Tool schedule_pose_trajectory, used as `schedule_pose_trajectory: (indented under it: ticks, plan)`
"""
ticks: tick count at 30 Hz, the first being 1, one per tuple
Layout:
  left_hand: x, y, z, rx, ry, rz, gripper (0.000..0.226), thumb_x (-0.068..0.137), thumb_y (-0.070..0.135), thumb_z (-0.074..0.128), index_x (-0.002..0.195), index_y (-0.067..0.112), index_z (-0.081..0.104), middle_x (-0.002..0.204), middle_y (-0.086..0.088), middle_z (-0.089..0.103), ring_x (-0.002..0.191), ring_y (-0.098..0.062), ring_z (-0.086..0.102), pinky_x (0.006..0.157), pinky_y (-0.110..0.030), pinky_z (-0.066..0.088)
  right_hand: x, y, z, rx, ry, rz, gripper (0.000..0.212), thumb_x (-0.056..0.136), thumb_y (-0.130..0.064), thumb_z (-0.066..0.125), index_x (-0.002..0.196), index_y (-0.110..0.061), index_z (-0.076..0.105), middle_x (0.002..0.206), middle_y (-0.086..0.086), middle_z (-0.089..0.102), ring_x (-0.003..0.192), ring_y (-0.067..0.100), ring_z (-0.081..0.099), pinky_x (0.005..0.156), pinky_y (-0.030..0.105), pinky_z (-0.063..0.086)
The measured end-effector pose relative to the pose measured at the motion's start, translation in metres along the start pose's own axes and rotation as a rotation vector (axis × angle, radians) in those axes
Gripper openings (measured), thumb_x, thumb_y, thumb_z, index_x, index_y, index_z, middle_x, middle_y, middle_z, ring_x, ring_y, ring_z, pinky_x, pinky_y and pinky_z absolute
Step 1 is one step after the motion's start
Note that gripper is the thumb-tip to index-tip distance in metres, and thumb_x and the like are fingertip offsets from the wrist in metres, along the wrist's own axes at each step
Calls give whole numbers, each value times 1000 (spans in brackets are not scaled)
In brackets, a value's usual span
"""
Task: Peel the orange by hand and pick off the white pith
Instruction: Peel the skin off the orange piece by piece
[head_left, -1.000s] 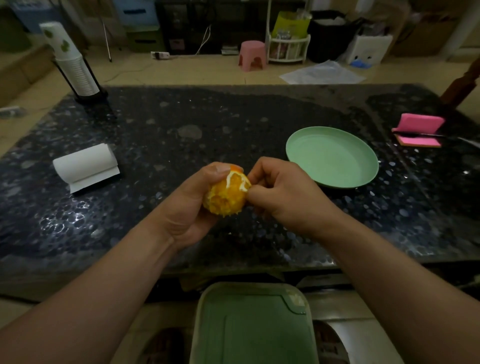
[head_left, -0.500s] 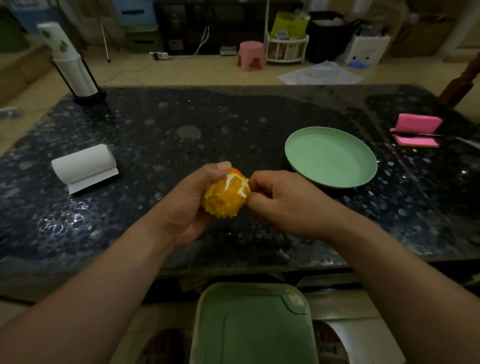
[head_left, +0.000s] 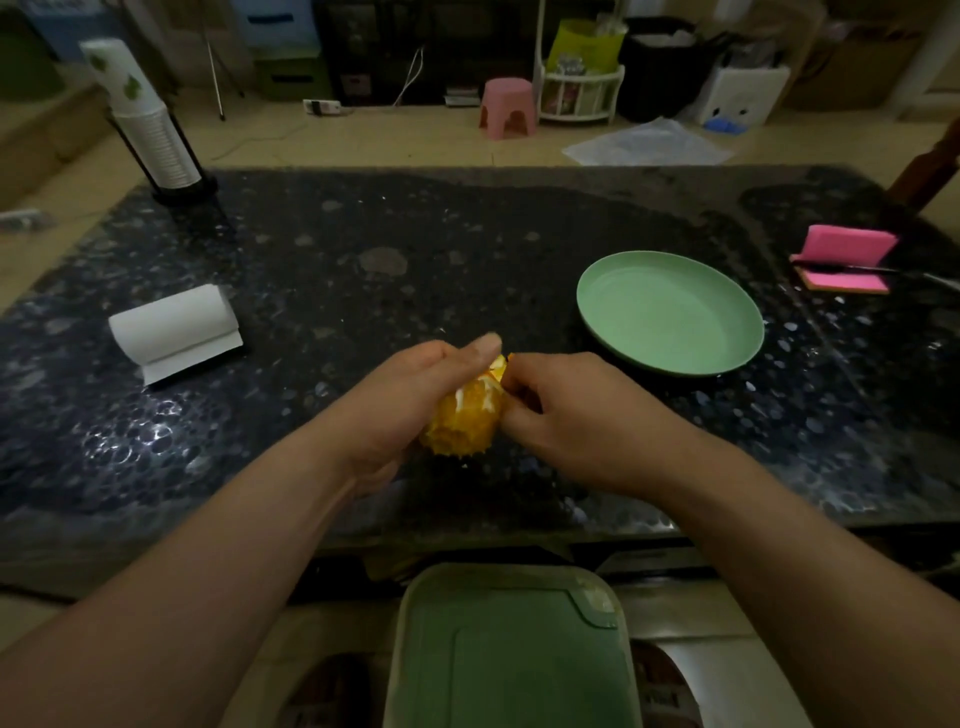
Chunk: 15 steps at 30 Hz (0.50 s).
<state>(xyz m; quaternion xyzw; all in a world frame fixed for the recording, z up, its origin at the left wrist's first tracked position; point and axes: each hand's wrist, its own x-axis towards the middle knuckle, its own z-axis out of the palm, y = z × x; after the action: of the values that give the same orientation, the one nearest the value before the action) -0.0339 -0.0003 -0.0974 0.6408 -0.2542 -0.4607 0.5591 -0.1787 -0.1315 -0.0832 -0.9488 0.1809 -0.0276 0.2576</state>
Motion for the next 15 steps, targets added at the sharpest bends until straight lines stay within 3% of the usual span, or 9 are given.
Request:
schedule_pose_trajectory:
  ticks: [2,6,11,15]
  plan:
    - [0,-3,1,-3,-2,18,39,84,51,79,94,15,67,82,-6,68,76,-20,64,68,-35,53,1,1,2,-21,-34,-7,25,101,-44,54,84,-25,59,76,-3,63,68,18,61,63,45,53]
    - [0,-7,2,7,-10,60,33,87,46,79,87,17,63,77,-5,64,69,-18,61,60,-32,49,3,2,4,37,-25,-45,28,102,-39,55,78,-25,57,72,-3,62,65,14,59,61,41,50]
    - [-1,-5,0,-22,-51,53,33,86,47,73,93,15,65,85,-8,63,74,-19,61,65,-34,50,4,8,1,104,-21,-76,23,101,-34,57,83,-23,64,72,-3,63,66,14,60,63,41,51]
    - [-1,-4,-6,-90,-98,8,45,88,45,72,116,10,64,96,-12,62,82,-19,62,72,-36,50,2,9,0,117,-31,-115,23,104,-34,58,86,-22,66,72,-1,63,66,17,60,66,45,52]
